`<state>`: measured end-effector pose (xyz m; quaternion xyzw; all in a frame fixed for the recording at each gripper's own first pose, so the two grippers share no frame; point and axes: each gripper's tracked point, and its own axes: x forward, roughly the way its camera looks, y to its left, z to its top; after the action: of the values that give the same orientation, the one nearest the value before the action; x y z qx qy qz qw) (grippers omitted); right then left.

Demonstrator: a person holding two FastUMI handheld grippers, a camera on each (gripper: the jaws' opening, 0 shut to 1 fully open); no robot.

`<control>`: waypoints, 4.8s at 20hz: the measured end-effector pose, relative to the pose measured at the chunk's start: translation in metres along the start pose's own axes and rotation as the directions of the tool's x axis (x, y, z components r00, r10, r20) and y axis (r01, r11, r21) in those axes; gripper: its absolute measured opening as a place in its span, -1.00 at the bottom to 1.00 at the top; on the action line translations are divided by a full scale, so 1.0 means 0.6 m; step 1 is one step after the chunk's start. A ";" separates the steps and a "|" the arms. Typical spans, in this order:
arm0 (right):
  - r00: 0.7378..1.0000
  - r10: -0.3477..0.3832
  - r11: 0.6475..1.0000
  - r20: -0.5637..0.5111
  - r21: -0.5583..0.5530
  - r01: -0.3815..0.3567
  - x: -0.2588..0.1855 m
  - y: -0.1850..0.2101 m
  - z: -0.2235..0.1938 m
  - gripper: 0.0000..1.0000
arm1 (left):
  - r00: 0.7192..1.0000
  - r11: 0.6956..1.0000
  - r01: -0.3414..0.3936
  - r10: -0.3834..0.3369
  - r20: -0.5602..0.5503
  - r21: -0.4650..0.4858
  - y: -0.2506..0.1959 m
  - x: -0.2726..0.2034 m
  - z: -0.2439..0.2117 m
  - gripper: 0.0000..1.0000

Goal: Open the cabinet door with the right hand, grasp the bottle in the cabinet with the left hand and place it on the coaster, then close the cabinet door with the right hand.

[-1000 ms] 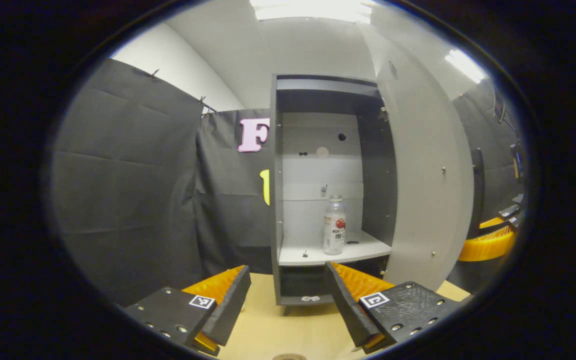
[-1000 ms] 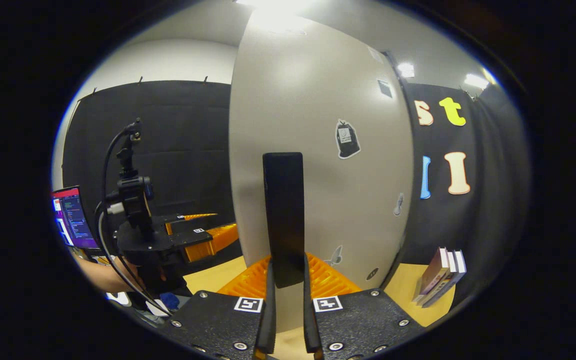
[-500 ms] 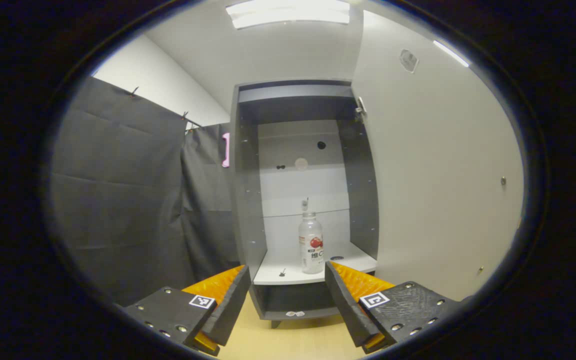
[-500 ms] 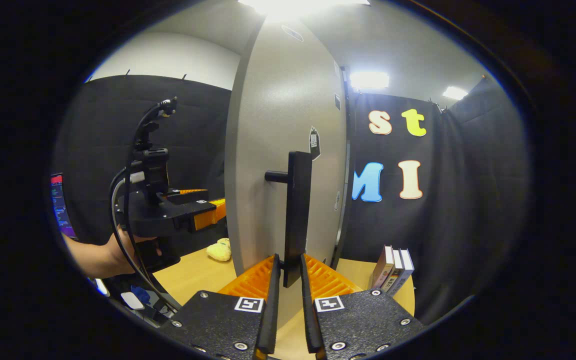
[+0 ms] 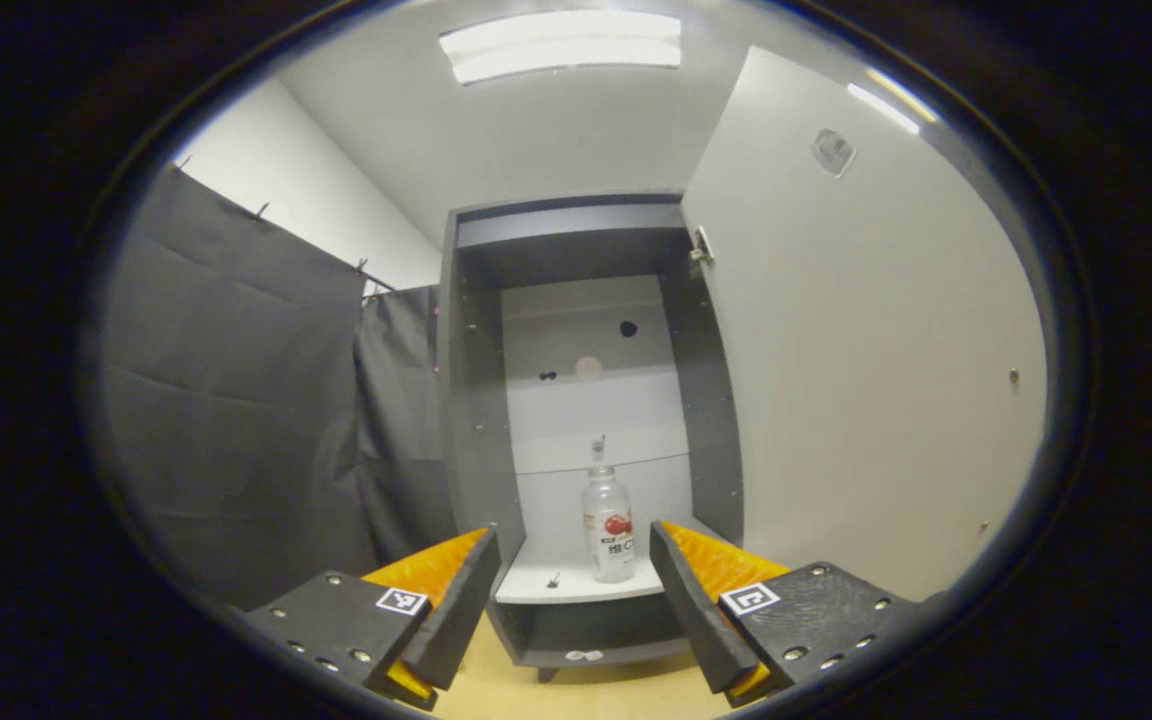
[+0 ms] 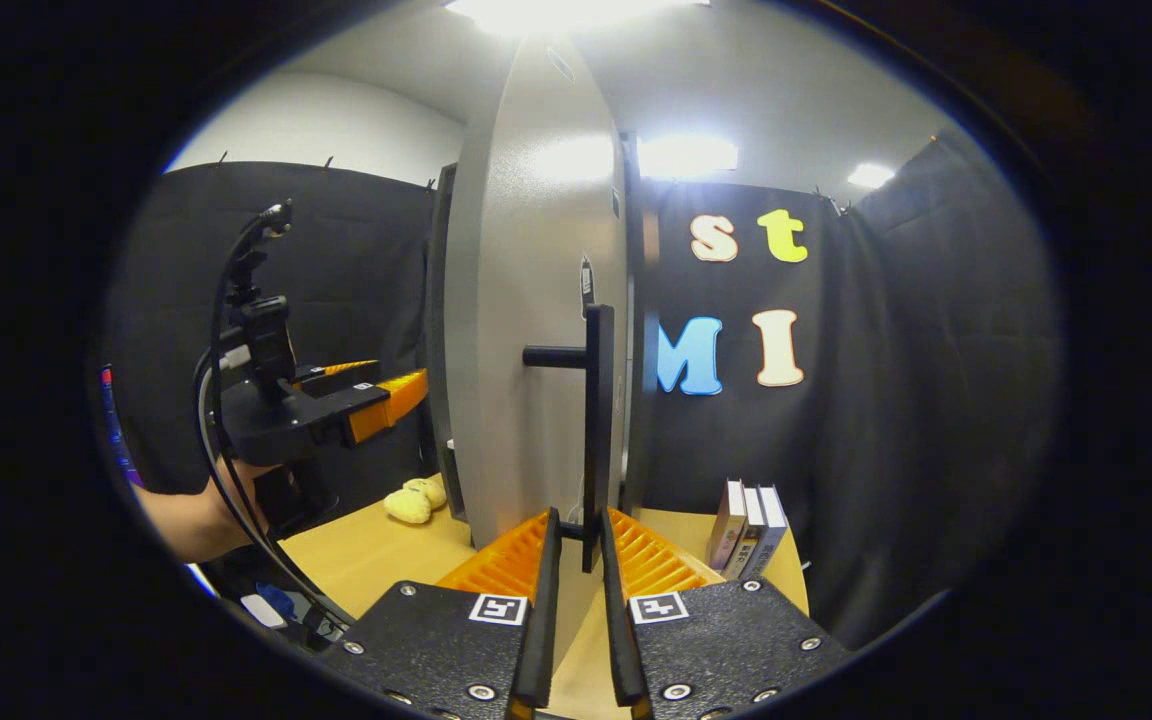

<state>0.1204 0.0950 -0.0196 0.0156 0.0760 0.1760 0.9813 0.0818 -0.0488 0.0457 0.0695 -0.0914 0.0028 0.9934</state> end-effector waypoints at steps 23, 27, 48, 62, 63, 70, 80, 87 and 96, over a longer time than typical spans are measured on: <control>0.788 -0.610 0.775 -0.084 0.143 0.615 -0.127 -0.152 -0.039 0.87 | 0.991 0.986 0.097 -0.108 -0.080 -0.133 -0.006 0.389 -0.210 0.80; 0.760 -0.642 0.752 -0.100 0.112 0.650 -0.119 -0.145 -0.042 0.87 | 0.986 0.985 0.126 -0.137 -0.098 -0.117 -0.022 0.412 -0.240 0.80; 0.869 -0.495 0.864 -0.015 0.096 0.494 -0.087 -0.226 -0.049 0.88 | 0.998 0.999 0.026 -0.028 -0.061 -0.045 0.034 0.203 -0.119 0.45; 0.943 -0.330 0.944 0.045 0.044 0.328 -0.084 -0.227 -0.067 0.87 | 0.981 0.982 -0.189 0.189 -0.037 -0.010 0.087 -0.078 -0.108 0.45; 0.943 -0.327 0.944 0.053 0.051 0.325 -0.083 -0.222 -0.065 0.87 | 0.979 0.980 -0.201 0.201 -0.038 -0.007 0.082 -0.098 -0.119 0.45; 0.943 -0.323 0.946 0.079 0.022 0.322 -0.035 -0.191 -0.084 0.88 | 0.968 0.972 -0.234 0.234 -0.090 0.011 0.087 -0.198 -0.258 0.45; 0.940 -0.338 0.938 0.053 -0.061 0.341 -0.015 -0.190 -0.153 0.87 | 0.933 0.937 -0.349 0.348 -0.088 0.010 0.133 -0.282 -0.475 0.49; 0.957 -0.286 0.945 -0.037 -0.173 0.276 0.005 -0.165 -0.226 0.91 | 0.923 0.929 -0.369 0.367 -0.115 0.006 0.139 -0.286 -0.573 0.46; 0.956 -0.276 0.950 -0.100 -0.183 0.255 0.012 -0.146 -0.265 0.92 | 0.925 0.934 -0.356 0.350 -0.151 -0.014 0.145 -0.284 -0.621 0.59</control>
<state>0.1326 0.0162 -0.1828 -0.0887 0.1231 0.0488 0.9872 -0.0196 0.0900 -0.3363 0.0310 -0.0298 0.1847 0.9819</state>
